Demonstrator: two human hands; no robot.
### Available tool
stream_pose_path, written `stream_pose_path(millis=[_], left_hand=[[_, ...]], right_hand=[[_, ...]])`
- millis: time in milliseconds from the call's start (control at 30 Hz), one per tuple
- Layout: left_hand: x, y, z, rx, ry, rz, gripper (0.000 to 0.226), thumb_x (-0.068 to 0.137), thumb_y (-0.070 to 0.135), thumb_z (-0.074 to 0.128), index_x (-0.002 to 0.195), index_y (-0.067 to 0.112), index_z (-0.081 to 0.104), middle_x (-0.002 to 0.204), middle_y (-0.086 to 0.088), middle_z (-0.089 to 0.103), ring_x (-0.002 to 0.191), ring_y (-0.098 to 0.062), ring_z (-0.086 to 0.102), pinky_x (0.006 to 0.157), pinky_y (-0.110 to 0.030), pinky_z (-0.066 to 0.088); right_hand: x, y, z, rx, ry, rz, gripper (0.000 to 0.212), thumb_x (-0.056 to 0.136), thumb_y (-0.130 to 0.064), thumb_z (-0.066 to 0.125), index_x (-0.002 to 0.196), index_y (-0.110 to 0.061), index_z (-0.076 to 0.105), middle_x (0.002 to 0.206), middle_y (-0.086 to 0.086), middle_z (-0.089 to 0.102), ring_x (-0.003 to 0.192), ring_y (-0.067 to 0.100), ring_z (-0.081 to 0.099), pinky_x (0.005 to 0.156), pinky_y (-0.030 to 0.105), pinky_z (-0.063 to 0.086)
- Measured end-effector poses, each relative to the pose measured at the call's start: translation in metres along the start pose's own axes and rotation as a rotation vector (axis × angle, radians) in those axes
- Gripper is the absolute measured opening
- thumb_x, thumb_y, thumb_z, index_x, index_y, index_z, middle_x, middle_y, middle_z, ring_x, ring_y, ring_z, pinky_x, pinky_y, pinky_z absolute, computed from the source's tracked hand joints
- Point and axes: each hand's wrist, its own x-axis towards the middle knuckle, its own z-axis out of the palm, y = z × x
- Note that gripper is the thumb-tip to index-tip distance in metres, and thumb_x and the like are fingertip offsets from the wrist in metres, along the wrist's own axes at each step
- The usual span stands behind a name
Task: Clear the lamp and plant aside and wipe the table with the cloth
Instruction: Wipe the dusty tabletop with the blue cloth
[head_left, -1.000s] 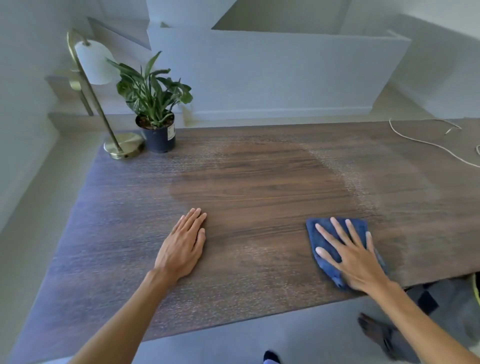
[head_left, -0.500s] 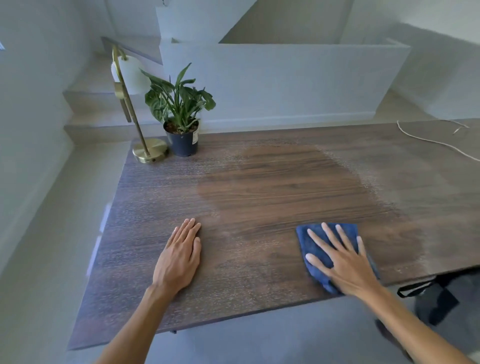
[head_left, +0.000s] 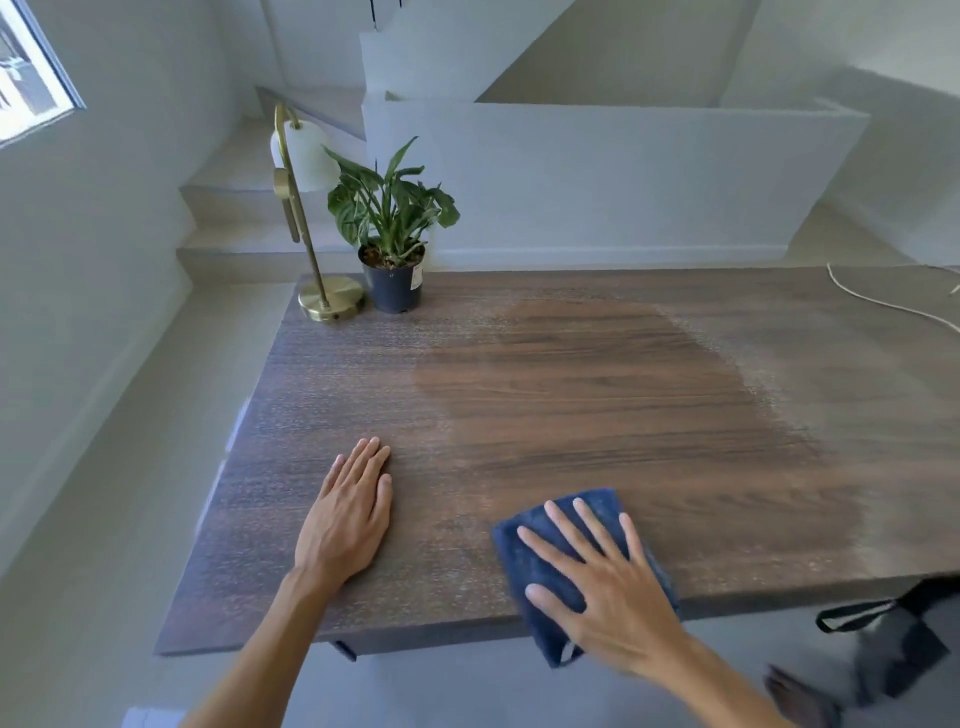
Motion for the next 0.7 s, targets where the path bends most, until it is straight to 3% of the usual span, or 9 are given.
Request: stream_pose_path(millis=[100,200,300,400,533,600,700], left_hand=[[-0.002,0.005,0.004,0.017,-0.006,0.010,0.073,0.096,0.049,0.001,0.154,0.012,0.026,0.163,0.001,0.018,0.150,-0.005,0.003,0.123,-0.029,-0.002],[-0.005,0.006,0.006,0.007,-0.001,0.011,0.071,0.097,0.048,0.003,0.154,0.013,0.027,0.163,0.001,0.019,0.150,-0.005,0.004,0.124,-0.029,-0.001],[0.000,0.002,0.006,-0.006,0.007,0.002,0.070,0.097,0.046,0.004,0.153,0.013,0.030,0.162,0.000,0.023,0.149,-0.004,0.006,0.123,-0.026,-0.001],[0.002,-0.018,0.000,-0.030,-0.019,0.023,0.072,0.095,0.048,0.004,0.153,0.012,0.030,0.162,-0.001,0.024,0.148,-0.003,0.007,0.120,-0.020,-0.003],[0.001,-0.063,-0.019,0.005,-0.011,-0.041,0.075,0.095,0.055,0.000,0.155,0.017,0.025,0.162,0.004,0.018,0.149,-0.002,0.002,0.122,-0.024,-0.004],[0.007,-0.071,-0.024,0.002,-0.020,-0.055,0.077,0.094,0.056,-0.002,0.155,0.017,0.023,0.163,0.005,0.015,0.149,-0.002,0.000,0.123,-0.026,-0.004],[0.007,-0.066,-0.022,-0.016,-0.036,-0.047,0.077,0.093,0.055,-0.004,0.156,0.017,0.019,0.164,0.005,0.010,0.150,-0.004,-0.003,0.124,-0.030,-0.002]], right_hand=[[0.040,0.035,-0.012,-0.086,-0.072,0.226,0.071,0.080,-0.085,-0.006,0.148,-0.064,-0.005,0.164,-0.023,-0.013,0.154,0.014,-0.013,0.120,0.062,-0.001],[0.114,0.005,-0.008,-0.019,-0.064,0.300,0.070,0.087,-0.078,0.007,0.153,-0.055,0.000,0.167,-0.012,-0.008,0.154,0.025,-0.013,0.117,0.067,-0.006],[0.154,-0.073,0.007,-0.021,-0.021,0.120,0.065,0.094,-0.073,0.020,0.155,-0.051,0.010,0.168,-0.006,0.000,0.155,0.028,-0.008,0.116,0.069,-0.006],[0.105,-0.127,0.022,-0.017,0.002,-0.106,0.063,0.094,-0.071,0.024,0.154,-0.053,0.016,0.168,-0.010,0.008,0.155,0.023,-0.001,0.117,0.066,-0.001],[0.003,-0.083,0.025,-0.102,0.061,-0.248,0.062,0.093,-0.067,0.040,0.152,-0.049,0.029,0.164,-0.011,0.025,0.154,0.018,0.014,0.115,0.059,0.013],[-0.001,-0.042,0.017,-0.148,0.058,-0.150,0.056,0.097,-0.066,0.032,0.151,-0.055,0.024,0.164,-0.015,0.022,0.154,0.012,0.007,0.118,0.055,0.013],[0.050,-0.020,0.009,-0.111,0.007,0.087,0.056,0.094,-0.072,0.002,0.149,-0.063,0.005,0.165,-0.021,0.009,0.154,0.007,-0.003,0.121,0.058,0.009]])
